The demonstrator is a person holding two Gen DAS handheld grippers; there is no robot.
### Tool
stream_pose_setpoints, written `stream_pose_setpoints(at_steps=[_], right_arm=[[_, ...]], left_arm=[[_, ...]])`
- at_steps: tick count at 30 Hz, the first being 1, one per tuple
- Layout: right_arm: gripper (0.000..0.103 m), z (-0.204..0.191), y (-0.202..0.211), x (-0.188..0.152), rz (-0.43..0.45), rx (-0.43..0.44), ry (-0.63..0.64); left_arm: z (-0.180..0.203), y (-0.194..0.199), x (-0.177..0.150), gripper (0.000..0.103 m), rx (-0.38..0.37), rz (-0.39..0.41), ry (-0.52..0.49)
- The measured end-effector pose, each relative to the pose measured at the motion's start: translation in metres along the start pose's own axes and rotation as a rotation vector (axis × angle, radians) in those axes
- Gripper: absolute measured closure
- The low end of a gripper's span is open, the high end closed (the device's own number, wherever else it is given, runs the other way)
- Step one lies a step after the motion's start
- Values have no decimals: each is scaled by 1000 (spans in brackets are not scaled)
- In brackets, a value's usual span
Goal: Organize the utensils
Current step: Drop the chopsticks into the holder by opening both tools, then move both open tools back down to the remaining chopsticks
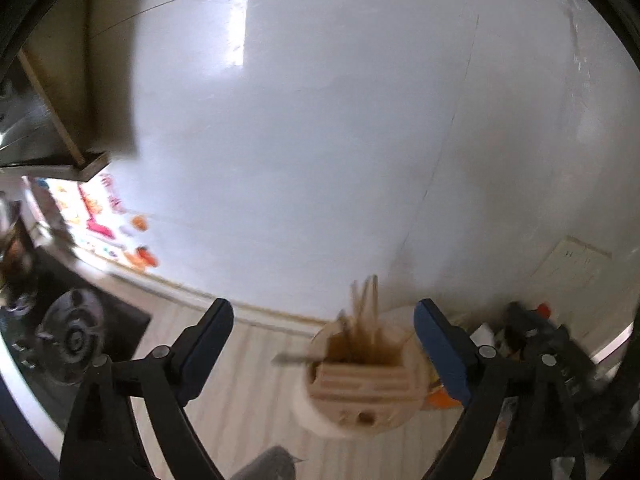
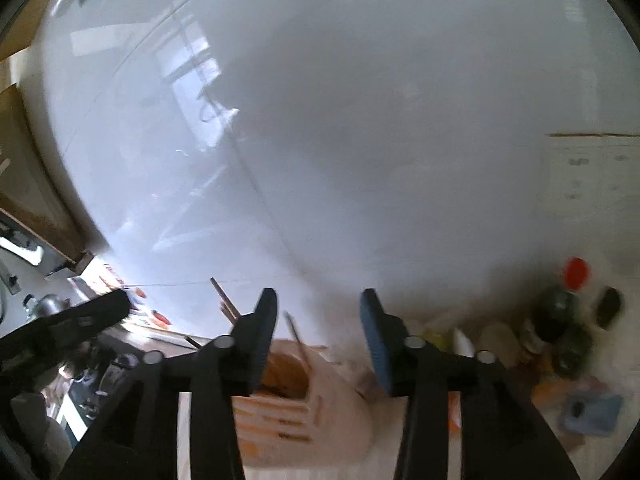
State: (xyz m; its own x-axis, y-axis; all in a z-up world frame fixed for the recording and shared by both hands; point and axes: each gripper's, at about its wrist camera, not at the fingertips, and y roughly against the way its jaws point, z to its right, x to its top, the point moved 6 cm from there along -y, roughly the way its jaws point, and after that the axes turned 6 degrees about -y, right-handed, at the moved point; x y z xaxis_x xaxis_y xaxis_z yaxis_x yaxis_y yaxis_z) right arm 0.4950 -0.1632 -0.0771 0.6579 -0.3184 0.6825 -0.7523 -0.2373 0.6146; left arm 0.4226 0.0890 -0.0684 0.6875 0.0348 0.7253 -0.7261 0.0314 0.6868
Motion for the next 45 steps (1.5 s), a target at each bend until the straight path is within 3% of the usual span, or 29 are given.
stream_pose_setpoints(at_steps=[4,10,16,20,21,23,26,33,35,37,41,45], right_arm=[[36,15,24,-18,-10,-81,-30],[9,39,55,-56,-1,-114,-71],[8,104,83,-88,-70,-204,-76],[9,150,87,-125,-195,-265,-116],[11,161,85,-136,-233,-270,-133],[31,184,78,-160,-327,-292,-166],[47,211,57,-206,-482,-312,-184],[60,244,13,-291,-713,-322,-208],[70,244,10,-298,-705,-322,-185],[98,241,9,-302,-716,-283,-200],[100,243,14,-302,-697,-334,-166],[100,263,29,-301,-686,-364,-213]], left_arm=[[-4,6,-32,0,79,-18,-24],[2,-2,-79,0,94,-98,-28],[26,-14,-132,0,117,-194,-65],[53,-34,-169,0,81,-283,-99],[61,-40,-180,0,79,-308,-116],[77,-53,-203,0,69,-364,-149],[95,-69,-231,0,60,-443,-189],[115,-91,-273,0,85,-548,-260],[115,-92,-277,0,95,-558,-264],[114,-94,-283,0,105,-565,-262],[113,-97,-288,0,121,-579,-255],[128,-101,-295,0,105,-590,-281]])
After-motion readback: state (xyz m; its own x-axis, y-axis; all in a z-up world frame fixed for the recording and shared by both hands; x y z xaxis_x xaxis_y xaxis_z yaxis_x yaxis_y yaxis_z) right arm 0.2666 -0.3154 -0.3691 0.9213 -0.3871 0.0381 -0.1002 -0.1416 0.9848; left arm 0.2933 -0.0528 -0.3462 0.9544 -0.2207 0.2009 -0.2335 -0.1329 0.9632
